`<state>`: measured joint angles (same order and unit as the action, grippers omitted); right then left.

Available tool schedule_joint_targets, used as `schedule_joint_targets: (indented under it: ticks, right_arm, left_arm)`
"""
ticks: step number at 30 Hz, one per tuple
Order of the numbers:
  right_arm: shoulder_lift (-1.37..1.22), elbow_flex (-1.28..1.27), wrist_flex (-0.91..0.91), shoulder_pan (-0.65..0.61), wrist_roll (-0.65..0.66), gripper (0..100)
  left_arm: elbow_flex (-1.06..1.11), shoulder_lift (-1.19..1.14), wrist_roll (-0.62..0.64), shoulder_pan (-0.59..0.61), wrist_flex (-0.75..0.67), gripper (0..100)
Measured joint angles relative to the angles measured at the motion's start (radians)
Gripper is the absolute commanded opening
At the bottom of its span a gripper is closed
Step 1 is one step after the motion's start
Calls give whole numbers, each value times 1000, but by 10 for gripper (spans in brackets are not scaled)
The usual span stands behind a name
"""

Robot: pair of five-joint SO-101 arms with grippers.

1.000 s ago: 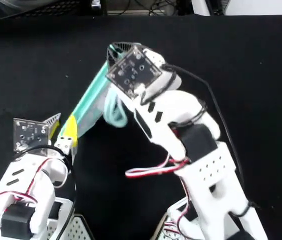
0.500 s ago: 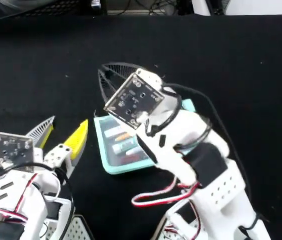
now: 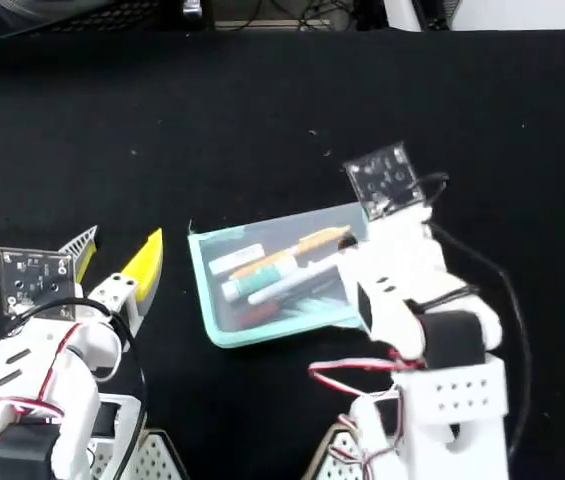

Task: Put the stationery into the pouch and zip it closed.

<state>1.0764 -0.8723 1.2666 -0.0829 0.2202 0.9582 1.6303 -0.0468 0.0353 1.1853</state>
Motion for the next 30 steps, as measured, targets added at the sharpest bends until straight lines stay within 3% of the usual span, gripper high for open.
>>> schedule_joint_targets:
  ticks: [7, 14, 30]
  right_arm:
    - [2, -210, -6, 152, 129, 197]
    - [2, -255, 81, 183, 313, 197]
    - [-549, -247, -347, 189, 190, 197]
  left_arm:
    - [0, 0, 0, 0, 0, 260]
    - [0, 0, 0, 0, 0, 260]
    - [0, 0, 29, 8, 0, 260]
